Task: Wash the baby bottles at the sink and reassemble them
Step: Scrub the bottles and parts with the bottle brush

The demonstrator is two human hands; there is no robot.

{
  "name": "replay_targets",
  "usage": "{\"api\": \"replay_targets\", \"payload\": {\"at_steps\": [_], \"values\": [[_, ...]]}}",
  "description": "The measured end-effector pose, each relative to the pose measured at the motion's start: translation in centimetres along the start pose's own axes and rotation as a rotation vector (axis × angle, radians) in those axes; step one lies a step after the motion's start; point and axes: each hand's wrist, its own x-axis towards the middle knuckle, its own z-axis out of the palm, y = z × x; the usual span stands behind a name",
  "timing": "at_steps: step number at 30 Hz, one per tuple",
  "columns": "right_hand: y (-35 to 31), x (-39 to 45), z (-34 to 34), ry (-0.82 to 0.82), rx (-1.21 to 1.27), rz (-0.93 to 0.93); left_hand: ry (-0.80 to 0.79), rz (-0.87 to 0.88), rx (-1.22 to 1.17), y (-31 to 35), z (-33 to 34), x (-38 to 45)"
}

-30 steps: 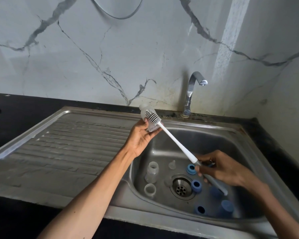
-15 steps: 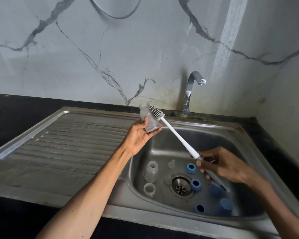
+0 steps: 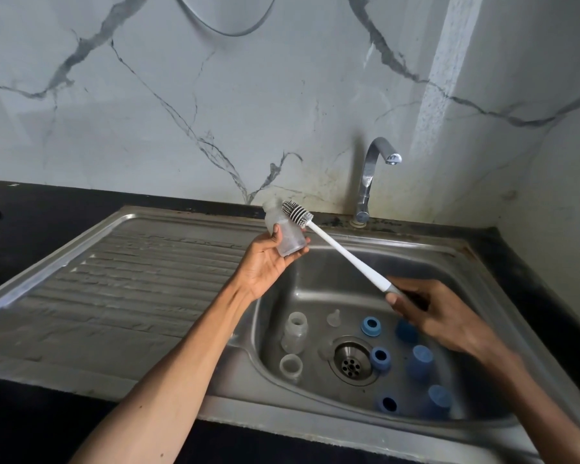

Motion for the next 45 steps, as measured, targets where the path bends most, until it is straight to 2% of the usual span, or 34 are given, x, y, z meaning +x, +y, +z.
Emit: {"api": "replay_targets", "payload": {"at_steps": [7, 11, 16, 20, 26, 33, 39, 41, 45], "values": [[1.1, 0.0, -0.2, 0.063, -0.033, 0.035, -0.018, 0.024, 0.043, -0.1, -0.2, 0.2], [0.4, 0.1, 0.2, 0.019, -0.005, -0.025, -0.015, 0.021, 0.013, 0.0, -0.5, 0.2], [0.6, -0.2, -0.4, 0.051, -0.008, 0.037, -0.040, 0.005, 0.040, -0.2, -0.3, 0.1], [0.0, 0.0, -0.1, -0.016, 0.002, -0.021, -0.003, 0.015, -0.057, 0.1, -0.5, 0.1], [1.2, 0.0, 0.0, 0.038, -0.027, 0.043, -0.068, 0.033, -0.051, 0.4, 0.0, 0.0], [1.0, 0.1, 0.3, 0.061, 0.031, 0.032, 0.043, 0.072, -0.078, 1.0, -0.1, 0.3], [0.8, 0.1, 0.0, -0.123, -0.006, 0.036, 0.227, 0.064, -0.120, 1.4, -0.9, 0.2], [0.7, 0.2, 0.2, -0.100, -0.003, 0.053, 0.224, 0.054, -0.095, 1.1, -1.0, 0.3], [-0.1, 0.4, 1.6, 0.037, 0.034, 0.061, 0.107, -0.010, -0.076, -0.7, 0.6, 0.0]]}}
